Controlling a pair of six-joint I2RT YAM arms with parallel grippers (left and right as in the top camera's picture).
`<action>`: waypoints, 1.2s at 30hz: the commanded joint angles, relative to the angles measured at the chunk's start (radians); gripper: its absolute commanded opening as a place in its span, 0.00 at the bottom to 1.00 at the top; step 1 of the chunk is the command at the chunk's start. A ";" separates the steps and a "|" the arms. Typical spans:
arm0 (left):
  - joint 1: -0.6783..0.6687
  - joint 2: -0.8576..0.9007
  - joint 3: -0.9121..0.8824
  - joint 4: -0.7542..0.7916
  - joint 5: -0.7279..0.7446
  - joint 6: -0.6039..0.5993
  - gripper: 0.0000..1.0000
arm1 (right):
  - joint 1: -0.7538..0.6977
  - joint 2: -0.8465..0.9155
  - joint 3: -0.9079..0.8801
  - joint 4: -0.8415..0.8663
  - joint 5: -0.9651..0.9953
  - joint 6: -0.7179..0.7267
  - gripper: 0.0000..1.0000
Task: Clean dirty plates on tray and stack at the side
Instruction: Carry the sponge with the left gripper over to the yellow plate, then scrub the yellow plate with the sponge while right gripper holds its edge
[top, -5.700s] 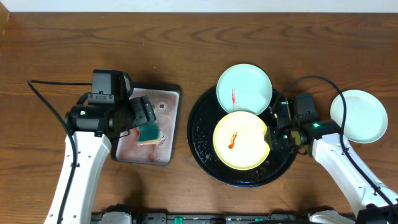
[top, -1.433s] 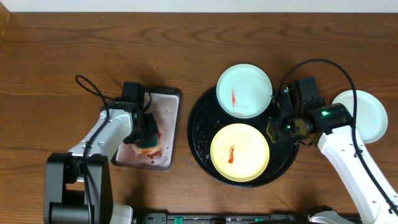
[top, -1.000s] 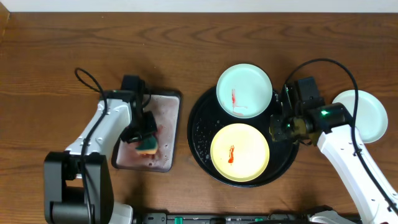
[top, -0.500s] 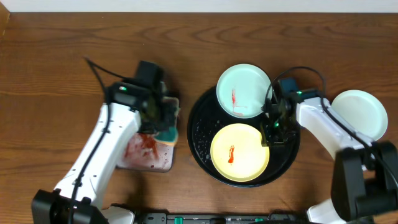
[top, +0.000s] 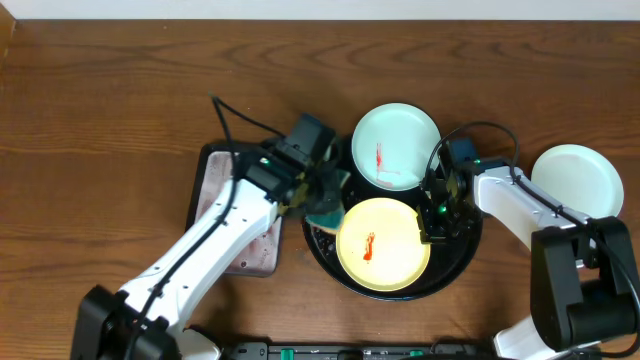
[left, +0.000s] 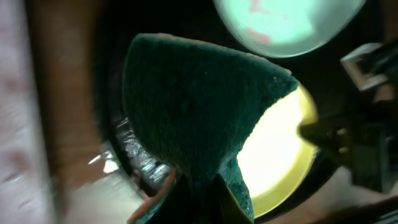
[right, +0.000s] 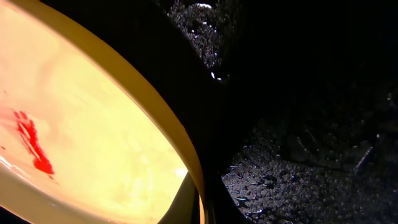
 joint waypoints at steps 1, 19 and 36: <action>-0.063 0.076 -0.010 0.067 0.097 -0.045 0.08 | -0.005 0.016 -0.017 0.050 0.132 0.041 0.01; -0.202 0.489 -0.010 0.288 0.204 -0.199 0.08 | -0.004 0.015 -0.016 0.048 0.209 0.132 0.01; -0.126 0.442 0.003 0.037 -0.204 -0.170 0.07 | -0.008 0.015 -0.016 0.048 0.201 0.228 0.01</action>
